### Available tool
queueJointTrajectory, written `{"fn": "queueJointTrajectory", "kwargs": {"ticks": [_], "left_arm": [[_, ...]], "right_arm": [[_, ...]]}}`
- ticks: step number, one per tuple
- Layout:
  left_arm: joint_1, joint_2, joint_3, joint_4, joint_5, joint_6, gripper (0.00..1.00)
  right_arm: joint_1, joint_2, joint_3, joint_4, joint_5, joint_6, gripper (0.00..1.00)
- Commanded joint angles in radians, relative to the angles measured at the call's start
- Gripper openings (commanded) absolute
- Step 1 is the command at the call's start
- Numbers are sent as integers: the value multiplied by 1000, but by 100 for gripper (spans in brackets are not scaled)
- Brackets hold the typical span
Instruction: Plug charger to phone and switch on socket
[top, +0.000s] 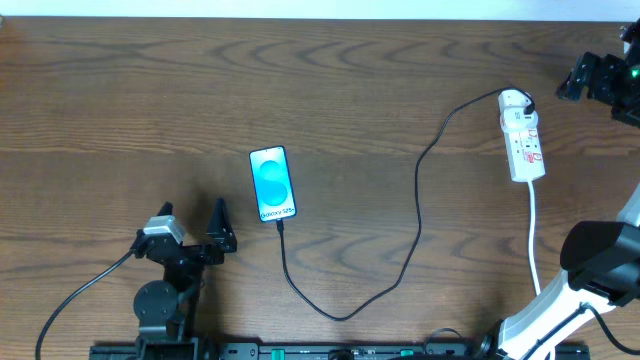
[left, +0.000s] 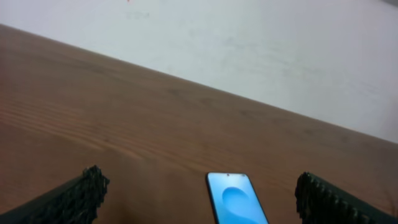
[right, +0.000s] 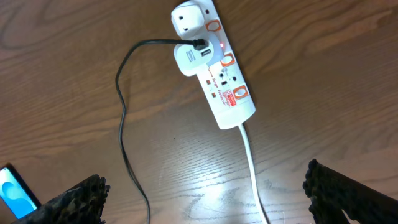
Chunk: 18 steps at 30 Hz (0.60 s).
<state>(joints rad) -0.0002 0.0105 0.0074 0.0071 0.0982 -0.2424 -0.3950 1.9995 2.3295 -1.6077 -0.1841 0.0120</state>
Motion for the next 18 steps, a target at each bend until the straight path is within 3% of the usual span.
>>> {"fn": "queueJointTrajectory", "kwargs": {"ticks": [1,11,18], "left_arm": [[4,-9,-4,-64,-6,-2,99],[4,-9,-3,-73,-10,27,99],[4,-9,-3,-73,-2,132,99]], "right_arm": [[4,-13,17,-2,-5,10,99],[4,-13,17,-2,-5,10,99],[4,-13,17,-2,-5,10,99]]}}
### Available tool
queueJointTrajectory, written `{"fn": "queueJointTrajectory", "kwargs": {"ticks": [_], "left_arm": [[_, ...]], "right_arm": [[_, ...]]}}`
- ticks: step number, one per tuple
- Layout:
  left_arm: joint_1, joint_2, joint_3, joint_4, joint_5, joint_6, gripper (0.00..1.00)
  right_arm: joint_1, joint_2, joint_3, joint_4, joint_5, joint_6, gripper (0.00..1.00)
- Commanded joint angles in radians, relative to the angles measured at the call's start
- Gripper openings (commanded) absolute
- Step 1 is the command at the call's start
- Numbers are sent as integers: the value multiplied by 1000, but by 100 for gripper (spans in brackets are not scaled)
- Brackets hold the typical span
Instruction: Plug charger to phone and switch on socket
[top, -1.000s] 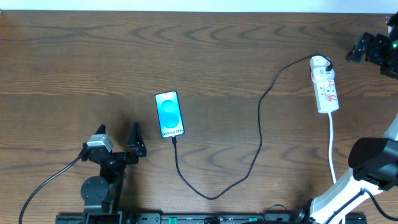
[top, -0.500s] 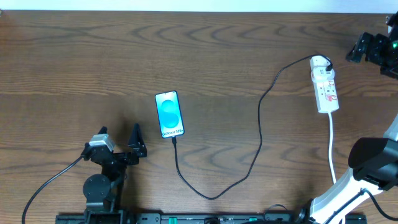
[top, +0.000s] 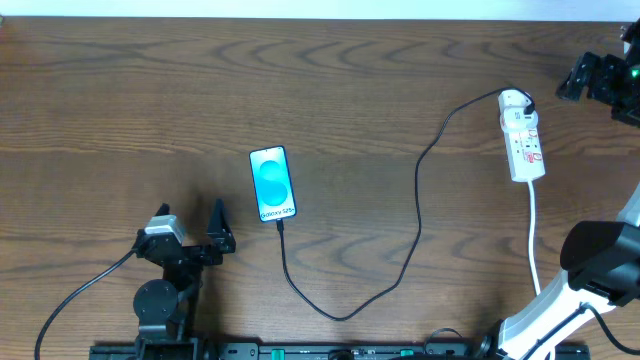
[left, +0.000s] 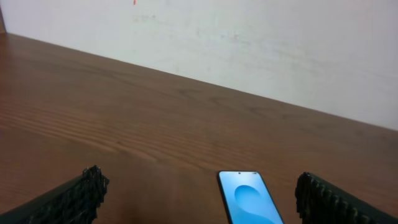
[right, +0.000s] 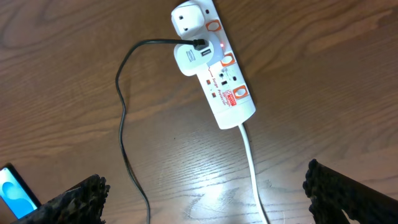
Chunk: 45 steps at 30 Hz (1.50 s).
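Note:
The phone (top: 272, 183) lies face up on the wooden table with its blue screen lit; it also shows in the left wrist view (left: 249, 198). A black cable (top: 417, 190) runs from the phone's near end in a loop to a white adapter (right: 194, 57) plugged into the white power strip (right: 219, 70). A small red light glows beside the adapter. My left gripper (top: 192, 213) stands open, near and to the left of the phone, holding nothing. My right gripper (top: 583, 78) hovers open, to the right of the strip, also holding nothing.
The strip's white cord (top: 534, 235) runs toward the table's front edge on the right. A pale wall (left: 249, 43) stands beyond the table's far edge. My right arm's base (top: 600, 262) sits at the front right corner.
In the left wrist view the phone sits a little further right and lower, and more wall shows, so that wrist has shifted slightly. Phone, cable, strip and right gripper are unchanged.

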<state>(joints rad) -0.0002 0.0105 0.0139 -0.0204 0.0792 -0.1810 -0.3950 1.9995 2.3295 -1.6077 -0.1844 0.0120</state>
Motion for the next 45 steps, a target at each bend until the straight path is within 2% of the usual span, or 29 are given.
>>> {"fn": "queueJointTrajectory", "kwargs": {"ticks": [1,5,45], "left_arm": [[4,-9,-10,-45,18,84,99],[4,-9,-10,-46,17,114,99],[4,-6,-10,-45,17,91,99]], "right_arm": [[4,-13,17,-2,-5,10,99],[4,-13,17,-2,-5,10,99],[4,-13,17,-2,-5,10,99]]}}
